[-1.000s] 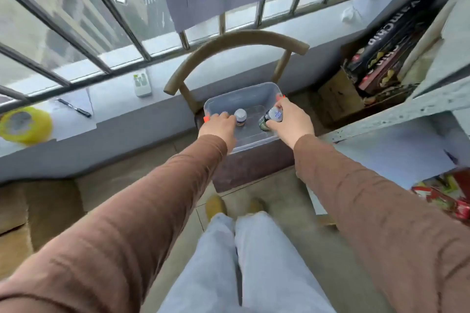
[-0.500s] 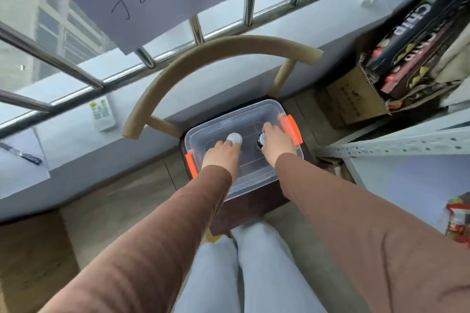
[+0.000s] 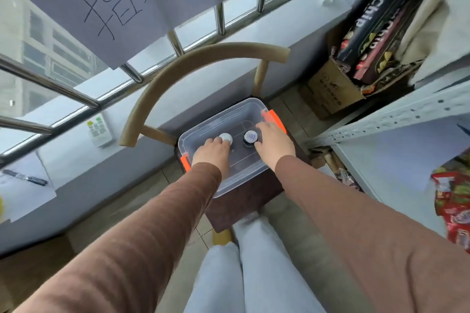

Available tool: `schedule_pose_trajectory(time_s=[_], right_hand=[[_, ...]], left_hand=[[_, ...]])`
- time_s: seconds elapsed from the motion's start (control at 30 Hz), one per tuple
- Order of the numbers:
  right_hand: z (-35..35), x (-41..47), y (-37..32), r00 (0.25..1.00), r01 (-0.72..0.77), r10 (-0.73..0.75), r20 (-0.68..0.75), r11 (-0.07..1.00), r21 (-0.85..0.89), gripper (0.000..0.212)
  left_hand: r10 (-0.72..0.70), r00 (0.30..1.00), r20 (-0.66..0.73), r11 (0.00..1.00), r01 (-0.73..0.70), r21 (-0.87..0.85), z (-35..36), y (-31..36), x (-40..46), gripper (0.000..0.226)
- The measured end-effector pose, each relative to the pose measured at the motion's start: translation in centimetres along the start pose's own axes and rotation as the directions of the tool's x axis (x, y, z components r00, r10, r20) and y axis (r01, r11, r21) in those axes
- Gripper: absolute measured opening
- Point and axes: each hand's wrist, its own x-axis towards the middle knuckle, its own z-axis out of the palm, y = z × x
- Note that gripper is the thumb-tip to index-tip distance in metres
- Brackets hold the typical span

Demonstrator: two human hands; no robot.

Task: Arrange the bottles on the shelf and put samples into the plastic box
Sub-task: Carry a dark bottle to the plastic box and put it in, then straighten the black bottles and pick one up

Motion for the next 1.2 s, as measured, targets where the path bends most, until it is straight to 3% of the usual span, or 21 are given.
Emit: schedule_pose_trajectory(time_s=[0.23, 0.47, 0.77, 0.97, 1.2], right_hand=[[-6.4, -13.3, 1.9, 0.981, -0.053, 0.069, -0.184, 0.994, 0.094, 0.037], [-10.9, -30.3, 7.9, 0.917, -0.222, 0.268, -0.297, 0.958, 0.181, 0.037], [-14.5, -50.9, 19.1, 0.77, -0.408, 0.478, -0.423, 0.878, 0.249, 0.04], [-15.3, -64.4, 30.7, 0.665, -0.493, 0.58, -0.472, 0.814, 0.306, 0.045], [-16.6, -76.1, 43.1, 0.616, -0.493, 0.592, -0.519, 0.804, 0.332, 0.045]], left_hand=[[0.121, 0.988, -0.099, 0.991, -0.115, 0.065, -4.4, 3.5, -7.7, 0.035], [0.364, 0.918, -0.161, 0.927, -0.341, 0.154, -7.2, 13.7, -17.9, 0.041], [0.715, 0.685, -0.14, 0.691, -0.662, 0.291, -5.2, 31.9, -29.1, 0.05], [0.821, 0.561, -0.111, 0.563, -0.759, 0.328, 0.2, 46.8, -36.9, 0.052], [0.858, 0.497, -0.126, 0.509, -0.795, 0.33, 6.8, 62.0, -45.4, 0.061]])
